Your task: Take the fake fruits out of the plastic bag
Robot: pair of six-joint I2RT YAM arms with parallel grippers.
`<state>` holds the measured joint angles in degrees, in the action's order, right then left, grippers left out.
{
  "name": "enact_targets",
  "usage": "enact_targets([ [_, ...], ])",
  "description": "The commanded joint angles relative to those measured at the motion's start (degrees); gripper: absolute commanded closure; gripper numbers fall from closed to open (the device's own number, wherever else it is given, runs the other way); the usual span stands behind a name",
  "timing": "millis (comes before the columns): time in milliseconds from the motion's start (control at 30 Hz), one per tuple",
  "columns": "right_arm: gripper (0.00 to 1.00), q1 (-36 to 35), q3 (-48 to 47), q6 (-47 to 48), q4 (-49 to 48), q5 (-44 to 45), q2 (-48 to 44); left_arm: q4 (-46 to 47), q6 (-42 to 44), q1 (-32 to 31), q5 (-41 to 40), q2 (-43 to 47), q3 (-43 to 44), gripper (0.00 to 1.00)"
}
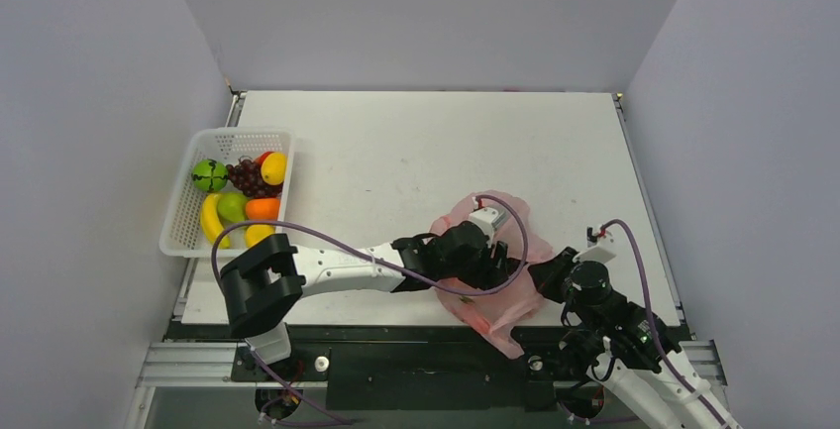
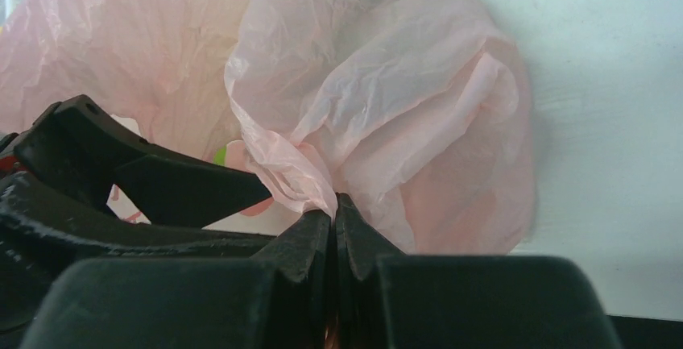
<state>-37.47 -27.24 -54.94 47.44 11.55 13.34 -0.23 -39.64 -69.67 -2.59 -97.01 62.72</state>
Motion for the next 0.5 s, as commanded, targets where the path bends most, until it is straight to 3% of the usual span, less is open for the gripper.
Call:
enact_targets([
  [0,1.00,0.3,0.3,1.4,-4.4,-1.2,0.0,1.3,2.1,-0.1,-5.3,-2.1,4.3,0.46],
  [467,1.00,0.2,-0.5,7.0,-8.6,-7.1,-1.2,-3.6,4.9,0.2,-18.8,-11.3,10.5,0.39],
])
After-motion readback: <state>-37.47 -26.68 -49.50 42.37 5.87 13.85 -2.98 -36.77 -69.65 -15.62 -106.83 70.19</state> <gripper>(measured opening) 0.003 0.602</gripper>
